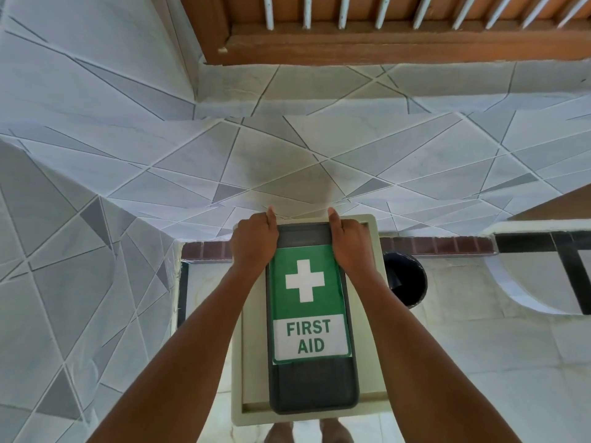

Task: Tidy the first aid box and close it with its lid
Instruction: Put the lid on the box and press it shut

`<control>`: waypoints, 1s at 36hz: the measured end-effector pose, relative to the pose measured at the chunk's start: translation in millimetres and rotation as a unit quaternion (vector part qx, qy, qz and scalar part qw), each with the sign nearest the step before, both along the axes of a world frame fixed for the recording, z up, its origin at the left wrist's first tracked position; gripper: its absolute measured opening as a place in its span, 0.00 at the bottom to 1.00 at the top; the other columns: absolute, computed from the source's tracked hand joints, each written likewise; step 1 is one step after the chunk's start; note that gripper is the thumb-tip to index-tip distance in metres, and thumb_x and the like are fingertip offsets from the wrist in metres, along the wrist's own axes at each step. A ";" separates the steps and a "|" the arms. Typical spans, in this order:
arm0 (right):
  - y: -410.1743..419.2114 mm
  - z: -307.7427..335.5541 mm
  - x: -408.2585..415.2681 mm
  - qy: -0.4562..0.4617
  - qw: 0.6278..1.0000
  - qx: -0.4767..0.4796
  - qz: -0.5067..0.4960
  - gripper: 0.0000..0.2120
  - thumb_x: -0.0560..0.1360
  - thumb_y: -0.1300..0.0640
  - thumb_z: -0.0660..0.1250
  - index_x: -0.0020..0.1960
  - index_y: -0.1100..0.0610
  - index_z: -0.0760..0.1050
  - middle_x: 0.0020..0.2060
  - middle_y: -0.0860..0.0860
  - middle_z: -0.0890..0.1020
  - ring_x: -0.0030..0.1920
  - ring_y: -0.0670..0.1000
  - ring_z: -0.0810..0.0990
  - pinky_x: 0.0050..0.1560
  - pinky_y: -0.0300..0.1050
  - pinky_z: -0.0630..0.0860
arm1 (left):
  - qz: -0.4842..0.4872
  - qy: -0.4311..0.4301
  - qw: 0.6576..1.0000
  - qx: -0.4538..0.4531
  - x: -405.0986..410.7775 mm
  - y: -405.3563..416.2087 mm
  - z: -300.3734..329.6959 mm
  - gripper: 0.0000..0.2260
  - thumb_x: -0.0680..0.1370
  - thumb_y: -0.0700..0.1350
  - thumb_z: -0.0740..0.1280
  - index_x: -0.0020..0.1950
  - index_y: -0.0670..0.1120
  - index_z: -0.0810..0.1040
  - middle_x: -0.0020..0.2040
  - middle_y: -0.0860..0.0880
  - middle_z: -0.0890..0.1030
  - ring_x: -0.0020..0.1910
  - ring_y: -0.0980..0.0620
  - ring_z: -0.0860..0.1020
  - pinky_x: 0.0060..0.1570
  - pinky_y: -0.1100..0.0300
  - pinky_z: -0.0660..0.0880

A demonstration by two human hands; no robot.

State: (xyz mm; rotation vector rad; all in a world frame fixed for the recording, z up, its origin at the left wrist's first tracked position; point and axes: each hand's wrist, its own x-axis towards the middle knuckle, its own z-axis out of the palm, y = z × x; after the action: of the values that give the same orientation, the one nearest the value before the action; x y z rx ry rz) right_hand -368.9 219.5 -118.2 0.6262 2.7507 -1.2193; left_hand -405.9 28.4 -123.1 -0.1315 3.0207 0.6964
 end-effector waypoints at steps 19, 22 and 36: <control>-7.4 0.2 69.8 -0.010 0.999 -0.033 -0.033 0.30 0.84 0.39 0.49 0.34 0.58 0.72 0.31 0.57 0.78 0.34 0.57 0.77 0.34 0.49 0.69 | 0.118 -0.040 0.982 0.139 90.3 -2.0 2.6 0.30 0.82 0.66 0.45 0.35 0.49 0.74 0.32 0.50 0.79 0.33 0.49 0.80 0.39 0.52 0.80; -6.9 -2.9 69.7 0.005 0.999 -0.020 -0.029 0.32 0.84 0.39 0.50 0.33 0.61 0.72 0.29 0.57 0.77 0.32 0.58 0.76 0.34 0.51 0.71 | 0.103 -0.013 0.985 0.141 88.3 -0.8 1.0 0.29 0.84 0.63 0.47 0.32 0.48 0.72 0.29 0.50 0.77 0.29 0.51 0.78 0.31 0.58 0.75; -12.3 -4.6 119.8 -0.018 1.000 0.000 -0.024 0.30 0.80 0.33 0.44 0.38 0.52 0.71 0.31 0.54 0.80 0.33 0.56 0.80 0.34 0.57 0.80 | 0.136 -0.038 0.984 0.110 148.7 -6.9 1.6 0.28 0.81 0.67 0.45 0.39 0.50 0.73 0.34 0.52 0.79 0.33 0.51 0.80 0.37 0.52 0.81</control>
State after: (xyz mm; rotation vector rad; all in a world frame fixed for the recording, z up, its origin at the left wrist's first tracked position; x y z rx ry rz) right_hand -249.0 207.2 -122.8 0.7115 2.7209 -1.2057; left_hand -257.1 21.5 -121.5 -0.5560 2.8557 1.0154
